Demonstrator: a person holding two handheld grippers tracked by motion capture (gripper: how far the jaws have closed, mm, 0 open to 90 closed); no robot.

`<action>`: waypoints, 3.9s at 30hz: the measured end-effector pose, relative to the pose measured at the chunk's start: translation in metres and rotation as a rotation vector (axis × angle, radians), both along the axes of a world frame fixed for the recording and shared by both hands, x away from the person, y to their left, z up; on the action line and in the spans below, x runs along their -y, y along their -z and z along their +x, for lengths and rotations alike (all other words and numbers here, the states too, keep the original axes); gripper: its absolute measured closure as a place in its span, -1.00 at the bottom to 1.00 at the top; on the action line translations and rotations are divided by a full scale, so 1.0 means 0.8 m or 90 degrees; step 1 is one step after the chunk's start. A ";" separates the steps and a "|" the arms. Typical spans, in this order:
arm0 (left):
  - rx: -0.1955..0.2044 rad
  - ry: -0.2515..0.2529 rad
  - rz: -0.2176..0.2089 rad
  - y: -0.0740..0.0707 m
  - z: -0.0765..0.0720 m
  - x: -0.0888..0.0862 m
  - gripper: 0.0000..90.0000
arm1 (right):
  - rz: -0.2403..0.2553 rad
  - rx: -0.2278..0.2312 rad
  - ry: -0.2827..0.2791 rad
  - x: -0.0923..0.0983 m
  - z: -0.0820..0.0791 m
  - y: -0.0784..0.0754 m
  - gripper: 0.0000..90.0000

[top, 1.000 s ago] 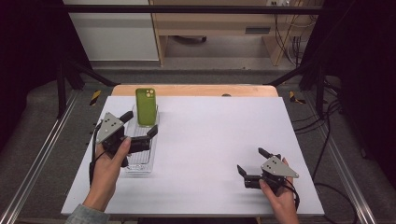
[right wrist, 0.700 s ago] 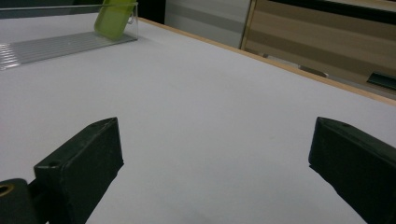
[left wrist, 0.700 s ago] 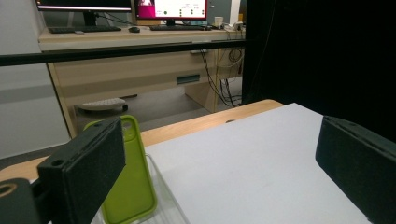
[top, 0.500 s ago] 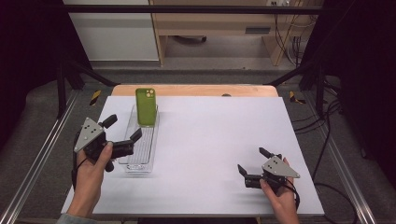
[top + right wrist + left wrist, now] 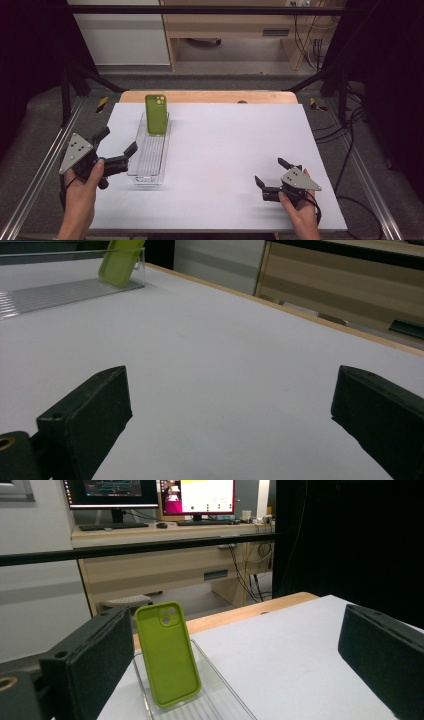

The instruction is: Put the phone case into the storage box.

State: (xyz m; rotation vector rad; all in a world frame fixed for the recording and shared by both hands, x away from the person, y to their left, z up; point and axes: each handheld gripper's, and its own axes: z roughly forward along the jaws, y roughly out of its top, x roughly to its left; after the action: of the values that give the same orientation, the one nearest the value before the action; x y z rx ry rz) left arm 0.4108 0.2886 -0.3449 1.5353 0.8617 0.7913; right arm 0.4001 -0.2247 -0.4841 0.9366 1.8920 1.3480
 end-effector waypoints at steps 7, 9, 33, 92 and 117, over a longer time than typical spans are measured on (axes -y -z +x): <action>0.006 -0.006 0.004 0.002 -0.012 -0.013 -0.98 | -0.001 0.001 -0.001 0.000 0.000 -0.001 -0.93; 0.013 -0.006 -0.001 0.004 -0.016 -0.016 -0.98 | 0.001 0.000 -0.001 0.000 0.000 -0.001 -0.93; 0.012 -0.002 -0.014 0.044 -0.031 -0.019 -0.98 | 0.006 -0.001 -0.001 0.001 0.000 -0.001 -0.93; 0.009 0.038 0.037 0.129 -0.040 -0.011 -0.96 | 0.003 -0.007 -0.020 0.001 0.000 0.001 -0.93; 0.010 0.016 0.001 0.153 -0.015 -0.013 -0.95 | 0.036 0.016 0.038 0.025 0.002 -0.001 -0.93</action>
State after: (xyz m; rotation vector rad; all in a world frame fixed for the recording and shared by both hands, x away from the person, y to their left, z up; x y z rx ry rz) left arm 0.3986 0.2986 -0.4673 1.5372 0.8284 0.7849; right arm 0.4015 -0.2445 -0.4829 0.9920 1.8016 1.3775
